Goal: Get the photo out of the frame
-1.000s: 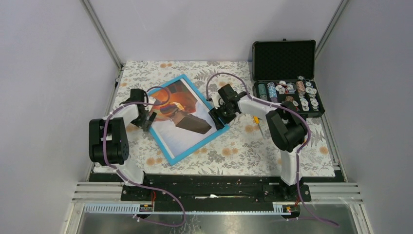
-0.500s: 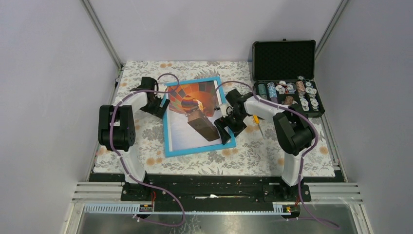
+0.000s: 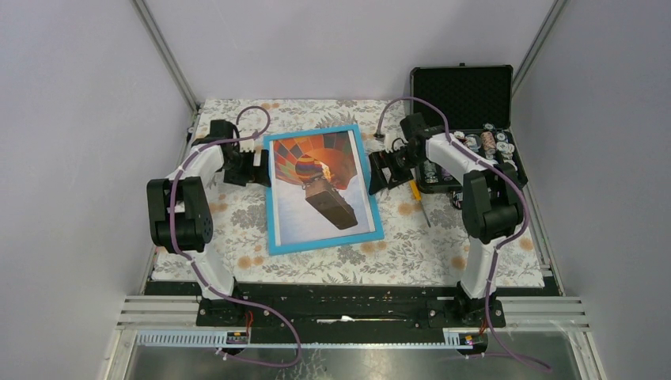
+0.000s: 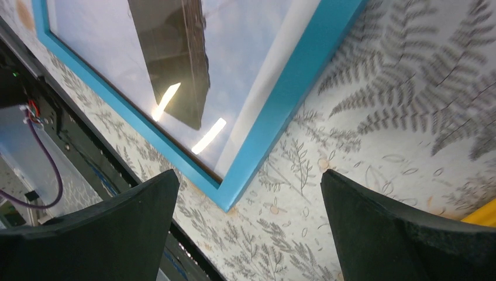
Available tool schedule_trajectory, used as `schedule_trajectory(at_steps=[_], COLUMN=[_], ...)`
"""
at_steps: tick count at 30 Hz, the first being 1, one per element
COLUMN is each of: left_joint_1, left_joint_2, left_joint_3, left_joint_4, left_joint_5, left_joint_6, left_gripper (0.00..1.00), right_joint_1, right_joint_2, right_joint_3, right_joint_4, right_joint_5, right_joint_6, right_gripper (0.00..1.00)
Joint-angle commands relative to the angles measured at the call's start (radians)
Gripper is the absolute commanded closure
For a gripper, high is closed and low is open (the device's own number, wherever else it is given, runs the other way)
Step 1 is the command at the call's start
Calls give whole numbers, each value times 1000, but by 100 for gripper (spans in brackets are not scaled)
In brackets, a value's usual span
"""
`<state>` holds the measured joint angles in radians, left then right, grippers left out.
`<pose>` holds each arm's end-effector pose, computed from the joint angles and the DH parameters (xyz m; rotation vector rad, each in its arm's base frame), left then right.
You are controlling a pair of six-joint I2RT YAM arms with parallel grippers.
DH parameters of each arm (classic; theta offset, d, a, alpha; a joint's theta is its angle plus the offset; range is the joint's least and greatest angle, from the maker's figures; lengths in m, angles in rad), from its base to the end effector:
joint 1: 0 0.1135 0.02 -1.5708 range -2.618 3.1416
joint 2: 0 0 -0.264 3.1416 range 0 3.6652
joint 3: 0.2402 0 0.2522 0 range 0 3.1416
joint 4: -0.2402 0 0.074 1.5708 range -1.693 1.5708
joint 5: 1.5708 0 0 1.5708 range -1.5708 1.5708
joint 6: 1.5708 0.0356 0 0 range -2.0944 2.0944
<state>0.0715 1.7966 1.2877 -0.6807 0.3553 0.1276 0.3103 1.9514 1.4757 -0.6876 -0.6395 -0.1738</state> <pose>0.3622 0.0135 0.2042 0.1691 2.6938 -0.4302 0.3782 0.1436 0.2056 -0.8083 2.5203 0.9095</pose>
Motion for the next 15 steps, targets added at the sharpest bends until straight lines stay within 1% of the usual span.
schedule_trajectory(at_steps=[1,5,7,8,11,15], left_joint_1=[-2,-3,-8,-11,-19,-48], left_joint_2=[-1,58,86,101,132,144], left_joint_3=[0,19,33,35,31,8], left_joint_4=[23,41,43,43,44,82], left_joint_5=[75,102,133,145,173,174], left_joint_6=[-76,-103,-118,-120,-113,-114], left_gripper=[1,1,4,6,19,32], right_joint_1=[4,4,4,4,4,5], right_joint_2=[94,171,183,189,199,181], right_joint_3=[67,114,115,115,101,34], right_joint_4=[77,89,105,107,107,107], right_joint_5=[-48,-71,-78,-79,-97,-126], right_joint_6=[80,129,151,157,169,154], right_gripper=[0,0,0,0,0,0])
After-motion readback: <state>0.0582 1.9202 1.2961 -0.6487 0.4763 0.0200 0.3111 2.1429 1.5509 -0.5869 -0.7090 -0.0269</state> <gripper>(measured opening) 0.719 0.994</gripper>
